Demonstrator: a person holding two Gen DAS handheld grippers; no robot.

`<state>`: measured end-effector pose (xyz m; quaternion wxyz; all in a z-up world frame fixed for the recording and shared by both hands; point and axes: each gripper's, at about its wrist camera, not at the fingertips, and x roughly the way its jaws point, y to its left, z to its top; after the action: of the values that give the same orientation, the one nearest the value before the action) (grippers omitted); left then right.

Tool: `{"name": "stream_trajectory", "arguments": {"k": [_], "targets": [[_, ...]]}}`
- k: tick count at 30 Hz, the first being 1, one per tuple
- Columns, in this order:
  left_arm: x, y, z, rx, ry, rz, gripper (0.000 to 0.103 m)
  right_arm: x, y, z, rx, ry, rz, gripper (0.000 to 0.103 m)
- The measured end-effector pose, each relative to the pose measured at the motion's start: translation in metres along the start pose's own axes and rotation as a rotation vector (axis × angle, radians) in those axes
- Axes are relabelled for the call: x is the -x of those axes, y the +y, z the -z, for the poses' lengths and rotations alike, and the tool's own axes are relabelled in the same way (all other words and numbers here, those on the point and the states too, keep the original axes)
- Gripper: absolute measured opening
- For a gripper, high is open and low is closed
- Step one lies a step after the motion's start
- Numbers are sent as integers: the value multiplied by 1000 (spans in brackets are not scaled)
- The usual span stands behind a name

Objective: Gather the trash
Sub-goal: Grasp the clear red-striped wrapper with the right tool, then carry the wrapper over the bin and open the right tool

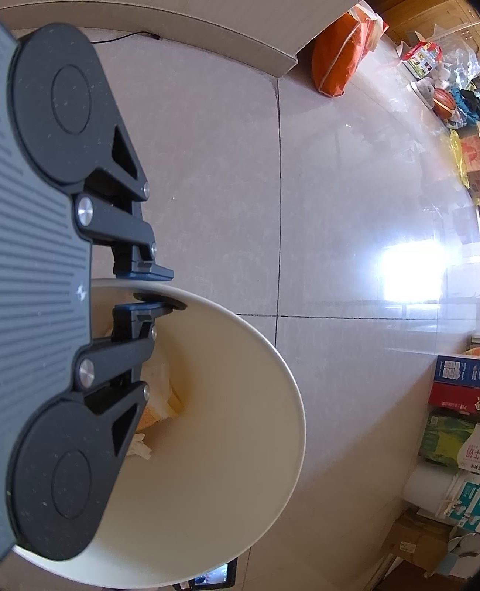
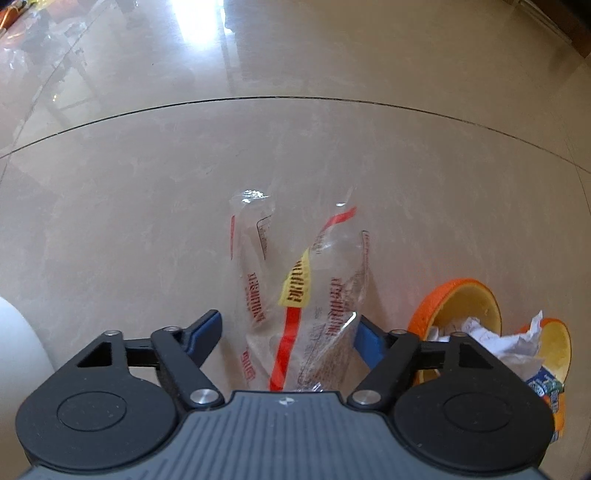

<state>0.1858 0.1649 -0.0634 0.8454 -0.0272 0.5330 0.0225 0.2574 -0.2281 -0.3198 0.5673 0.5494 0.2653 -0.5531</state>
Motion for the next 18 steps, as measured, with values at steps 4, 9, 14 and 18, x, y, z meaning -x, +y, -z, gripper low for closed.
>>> {"name": "stream_trajectory", "arguments": {"k": [4, 9, 14, 18], "targets": [[0, 0, 1, 0, 0, -2, 10, 2, 1, -2, -8, -3, -1, 53], [0, -2, 2, -1, 0, -1, 10, 9, -3, 2, -67, -10, 15, 43], [0, -2, 1, 0, 0, -2, 10, 31, -13, 11, -124, -25, 10, 42], [0, -2, 1, 3, 0, -3, 10, 67, -22, 21, -147, -48, 0, 42]]}}
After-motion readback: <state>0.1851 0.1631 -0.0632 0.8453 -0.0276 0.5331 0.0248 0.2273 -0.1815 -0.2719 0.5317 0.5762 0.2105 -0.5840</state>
